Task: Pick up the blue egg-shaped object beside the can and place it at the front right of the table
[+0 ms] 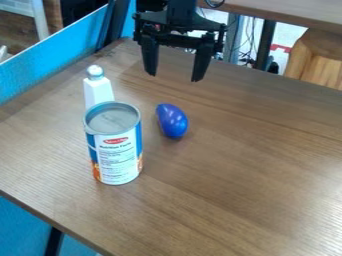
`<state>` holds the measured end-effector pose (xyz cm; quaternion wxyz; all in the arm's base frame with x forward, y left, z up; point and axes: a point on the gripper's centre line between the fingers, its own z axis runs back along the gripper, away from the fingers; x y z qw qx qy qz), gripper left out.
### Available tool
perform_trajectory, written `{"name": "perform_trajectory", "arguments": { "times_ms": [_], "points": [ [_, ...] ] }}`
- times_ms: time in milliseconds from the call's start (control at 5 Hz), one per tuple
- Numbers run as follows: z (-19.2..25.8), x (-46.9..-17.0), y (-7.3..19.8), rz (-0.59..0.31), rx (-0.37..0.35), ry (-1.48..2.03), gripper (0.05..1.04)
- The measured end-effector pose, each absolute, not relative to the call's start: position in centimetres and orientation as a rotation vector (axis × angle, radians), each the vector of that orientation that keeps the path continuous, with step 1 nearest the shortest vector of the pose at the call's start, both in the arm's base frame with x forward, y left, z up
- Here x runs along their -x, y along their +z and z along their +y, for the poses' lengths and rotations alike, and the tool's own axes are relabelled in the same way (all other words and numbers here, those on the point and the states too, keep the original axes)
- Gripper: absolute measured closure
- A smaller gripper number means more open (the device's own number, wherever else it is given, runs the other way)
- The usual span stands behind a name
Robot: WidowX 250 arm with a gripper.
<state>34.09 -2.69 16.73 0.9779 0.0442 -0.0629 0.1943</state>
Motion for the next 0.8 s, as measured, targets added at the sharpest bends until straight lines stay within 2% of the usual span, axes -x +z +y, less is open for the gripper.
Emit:
{"name": "perform_trajectory", "arguments": {
  "times_ms": [200, 400, 800],
  "points": [
    [-2.8, -34.1, 15.5, -0.093, -0.099, 0.394, 0.083],
    [-2.8, -34.6, 15.3, -0.114, -0.091, 0.45, 0.083],
    [-1.7, -35.7, 12.8, -0.182, -0.143, 0.593, 0.083]
  ]
}}
